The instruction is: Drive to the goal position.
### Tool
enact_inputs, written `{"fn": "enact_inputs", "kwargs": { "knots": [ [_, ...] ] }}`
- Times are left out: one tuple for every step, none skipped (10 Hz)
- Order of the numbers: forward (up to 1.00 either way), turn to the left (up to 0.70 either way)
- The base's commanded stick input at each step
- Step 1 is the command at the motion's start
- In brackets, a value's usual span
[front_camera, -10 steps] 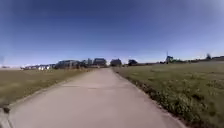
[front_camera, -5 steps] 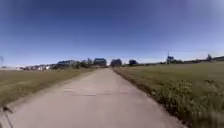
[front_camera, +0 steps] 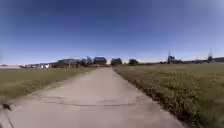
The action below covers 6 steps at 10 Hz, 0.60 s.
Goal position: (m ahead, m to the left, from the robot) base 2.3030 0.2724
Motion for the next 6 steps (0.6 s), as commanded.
{"fn": "enact_inputs", "kwargs": {
  "knots": [
    [1.00,0.00],
    [1.00,0.00],
    [1.00,0.00],
    [1.00,0.00],
    [1.00,0.00],
    [1.00,0.00]
  ]
}}
